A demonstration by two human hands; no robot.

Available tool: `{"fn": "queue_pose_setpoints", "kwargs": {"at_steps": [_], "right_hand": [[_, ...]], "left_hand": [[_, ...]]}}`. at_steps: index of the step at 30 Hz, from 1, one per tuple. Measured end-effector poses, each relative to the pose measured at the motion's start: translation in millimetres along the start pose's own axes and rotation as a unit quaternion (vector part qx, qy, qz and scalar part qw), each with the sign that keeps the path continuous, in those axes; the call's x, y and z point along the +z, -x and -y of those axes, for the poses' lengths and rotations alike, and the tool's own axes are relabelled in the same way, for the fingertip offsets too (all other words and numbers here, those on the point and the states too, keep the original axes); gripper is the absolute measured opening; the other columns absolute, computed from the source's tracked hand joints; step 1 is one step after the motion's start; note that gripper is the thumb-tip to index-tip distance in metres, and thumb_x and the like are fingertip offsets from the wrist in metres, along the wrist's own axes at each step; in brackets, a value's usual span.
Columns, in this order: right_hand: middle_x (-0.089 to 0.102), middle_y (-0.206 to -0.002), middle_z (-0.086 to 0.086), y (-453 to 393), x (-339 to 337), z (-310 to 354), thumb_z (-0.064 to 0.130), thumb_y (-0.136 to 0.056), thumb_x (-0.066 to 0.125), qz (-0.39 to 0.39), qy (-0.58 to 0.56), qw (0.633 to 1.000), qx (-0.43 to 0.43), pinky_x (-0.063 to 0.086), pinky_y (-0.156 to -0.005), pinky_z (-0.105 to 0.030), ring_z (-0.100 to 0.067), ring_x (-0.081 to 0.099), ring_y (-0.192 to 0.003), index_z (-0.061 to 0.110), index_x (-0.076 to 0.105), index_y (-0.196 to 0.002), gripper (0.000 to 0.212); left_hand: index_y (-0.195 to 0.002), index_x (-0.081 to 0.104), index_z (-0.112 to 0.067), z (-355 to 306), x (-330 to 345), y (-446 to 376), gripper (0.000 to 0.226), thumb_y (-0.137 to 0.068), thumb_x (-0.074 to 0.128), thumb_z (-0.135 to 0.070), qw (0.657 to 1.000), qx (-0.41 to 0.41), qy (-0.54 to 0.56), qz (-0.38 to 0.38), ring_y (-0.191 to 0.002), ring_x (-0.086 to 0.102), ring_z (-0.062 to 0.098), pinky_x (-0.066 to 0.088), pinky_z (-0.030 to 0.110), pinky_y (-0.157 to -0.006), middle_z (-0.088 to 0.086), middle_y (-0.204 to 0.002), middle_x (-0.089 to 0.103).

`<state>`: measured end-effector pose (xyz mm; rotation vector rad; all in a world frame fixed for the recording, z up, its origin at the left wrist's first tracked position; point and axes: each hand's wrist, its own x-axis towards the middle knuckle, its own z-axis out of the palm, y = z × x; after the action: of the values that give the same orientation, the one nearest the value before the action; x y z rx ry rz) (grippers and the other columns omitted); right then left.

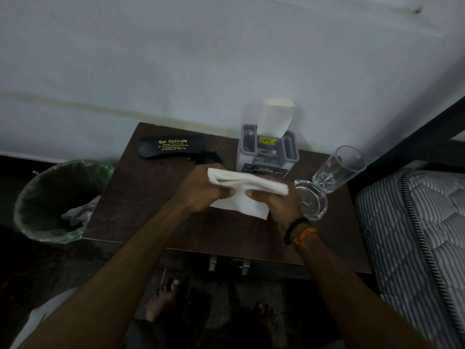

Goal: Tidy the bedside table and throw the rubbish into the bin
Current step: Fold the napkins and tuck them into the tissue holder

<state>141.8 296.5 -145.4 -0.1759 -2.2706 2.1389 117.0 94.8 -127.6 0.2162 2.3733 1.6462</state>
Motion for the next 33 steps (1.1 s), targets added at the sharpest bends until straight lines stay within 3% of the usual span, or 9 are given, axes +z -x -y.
{"fn": "queue_pose_setpoints", "kwargs": {"at_steps": [4,7,9,11,15,22,29,33], "right_hand": [[0.074,-0.107,-0.012,-2.0,1.0,-0.7,-0.006,-0.071,0.08,0.003,-0.019,1.0,-0.01,0.056,-0.09,-0.036,-0.024,0.07,-0.103,0.005,0.072,-0.107,0.039],[0.076,-0.101,-0.002,-3.8,0.4,8.1,-0.007,-0.073,0.078,0.005,-0.046,0.999,0.004,0.057,-0.087,-0.036,-0.021,0.071,-0.099,0.014,0.074,-0.1,0.034],[0.076,-0.102,-0.005,-4.7,-0.8,15.4,-0.005,-0.075,0.076,0.019,-0.058,0.998,0.034,0.058,-0.084,-0.042,-0.024,0.072,-0.096,0.009,0.073,-0.103,0.031],[0.074,-0.108,-0.012,-5.6,-2.6,19.8,-0.002,-0.076,0.075,0.041,-0.073,0.994,0.066,0.057,-0.084,-0.048,-0.03,0.071,-0.098,0.002,0.07,-0.109,0.033],[0.07,-0.115,-0.017,-3.8,-1.7,24.6,-0.003,-0.078,0.072,0.078,-0.136,0.979,0.129,0.055,-0.089,-0.055,-0.039,0.066,-0.106,0.001,0.066,-0.116,0.039],[0.064,-0.125,-0.021,2.7,8.6,26.0,-0.007,-0.08,0.065,0.114,-0.213,0.959,0.146,0.05,-0.094,-0.058,-0.039,0.061,-0.115,0.002,0.061,-0.125,0.046],[0.066,-0.123,-0.02,-0.1,1.7,28.9,-0.006,-0.079,0.067,0.102,-0.203,0.961,0.155,0.049,-0.098,-0.056,-0.041,0.06,-0.116,0.003,0.064,-0.121,0.043],[0.066,-0.123,-0.02,3.0,3.1,35.8,-0.008,-0.077,0.065,0.127,-0.235,0.95,0.159,0.051,-0.092,-0.059,-0.04,0.062,-0.113,0.004,0.065,-0.12,0.044]], "left_hand": [[-0.114,0.071,-0.01,-3.9,-2.5,-0.7,0.043,-0.074,0.083,-0.015,1.0,-0.006,0.025,-0.001,-0.101,0.07,0.019,0.054,0.049,-0.094,0.006,-0.11,0.074],[-0.12,0.067,-0.014,-8.5,-4.0,0.6,0.054,-0.07,0.084,-0.027,0.996,-0.028,0.079,-0.018,-0.108,0.067,0.02,0.054,0.05,-0.095,0.004,-0.117,0.071],[-0.124,0.063,-0.015,-10.7,-4.2,2.1,0.054,-0.074,0.083,-0.019,0.991,-0.064,0.116,-0.034,-0.109,0.065,0.02,0.054,0.048,-0.094,0.004,-0.12,0.068],[-0.123,0.064,-0.015,-10.2,-5.3,1.2,0.051,-0.074,0.082,-0.017,0.984,-0.09,0.15,-0.041,-0.106,0.067,0.021,0.056,0.046,-0.09,0.003,-0.117,0.07],[-0.116,0.068,-0.015,-17.5,-6.6,4.0,0.041,-0.077,0.08,-0.015,0.97,-0.122,0.206,-0.04,-0.095,0.07,0.019,0.055,0.03,-0.069,0.002,-0.107,0.074],[-0.119,0.068,-0.018,-20.0,0.6,6.6,0.043,-0.078,0.078,-0.014,0.963,-0.141,0.228,-0.016,-0.102,0.069,0.022,0.056,0.036,-0.081,0.002,-0.11,0.074],[-0.119,0.066,-0.015,-26.1,-0.7,7.9,0.04,-0.08,0.071,-0.006,0.948,-0.156,0.276,-0.002,-0.103,0.067,0.028,0.055,0.037,-0.074,0.007,-0.111,0.073],[-0.119,0.066,-0.014,-27.0,-0.6,8.9,0.044,-0.077,0.07,-0.003,0.933,-0.173,0.315,0.019,-0.107,0.065,0.034,0.057,0.048,-0.085,0.011,-0.114,0.071]]}}
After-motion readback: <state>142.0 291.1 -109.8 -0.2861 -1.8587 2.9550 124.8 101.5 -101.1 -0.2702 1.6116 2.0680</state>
